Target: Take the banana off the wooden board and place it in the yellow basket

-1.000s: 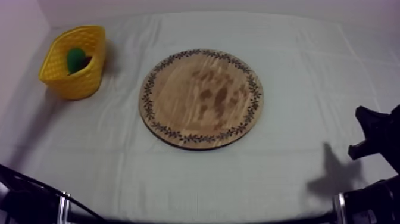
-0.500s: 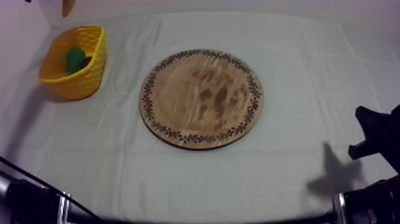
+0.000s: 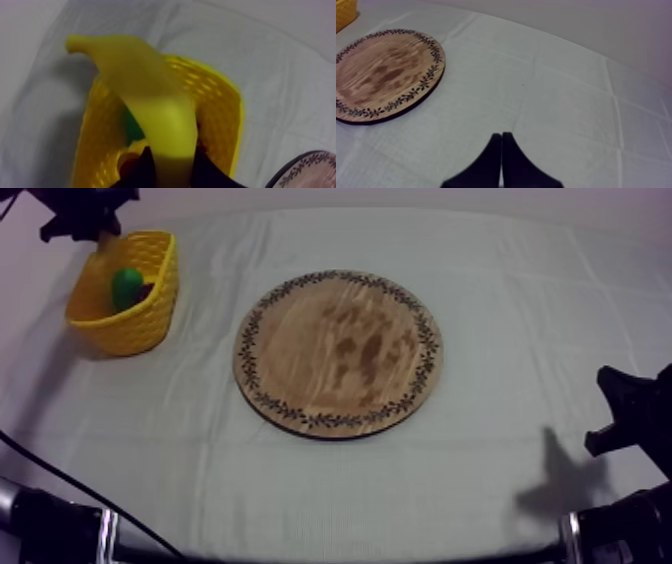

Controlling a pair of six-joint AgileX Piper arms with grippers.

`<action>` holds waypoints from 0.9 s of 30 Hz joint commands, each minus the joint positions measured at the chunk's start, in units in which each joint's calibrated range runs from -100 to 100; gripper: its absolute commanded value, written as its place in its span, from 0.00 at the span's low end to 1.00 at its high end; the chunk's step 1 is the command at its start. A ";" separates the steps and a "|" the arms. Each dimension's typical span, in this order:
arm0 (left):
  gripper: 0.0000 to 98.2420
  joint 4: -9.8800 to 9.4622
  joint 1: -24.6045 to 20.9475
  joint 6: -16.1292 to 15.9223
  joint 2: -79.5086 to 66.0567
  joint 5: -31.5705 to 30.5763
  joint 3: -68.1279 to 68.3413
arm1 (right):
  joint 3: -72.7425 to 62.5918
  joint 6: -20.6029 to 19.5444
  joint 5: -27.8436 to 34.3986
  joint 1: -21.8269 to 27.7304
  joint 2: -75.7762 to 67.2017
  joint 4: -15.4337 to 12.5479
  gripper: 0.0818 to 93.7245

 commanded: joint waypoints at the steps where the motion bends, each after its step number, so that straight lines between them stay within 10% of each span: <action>1: 0.00 0.01 -0.02 0.10 0.33 0.75 1.23 | -0.03 0.02 0.00 0.01 0.00 0.01 0.00; 5: 0.03 -0.06 -0.08 0.45 0.94 2.16 2.90 | -0.03 0.02 0.00 0.01 0.00 0.01 0.00; 16: 0.56 0.21 -0.65 1.83 0.39 3.49 5.48 | -0.03 0.02 0.00 0.01 0.00 0.01 0.00; 27: 0.53 1.11 -0.43 1.12 -9.34 0.90 4.28 | -0.03 0.02 0.00 0.01 0.00 0.01 0.00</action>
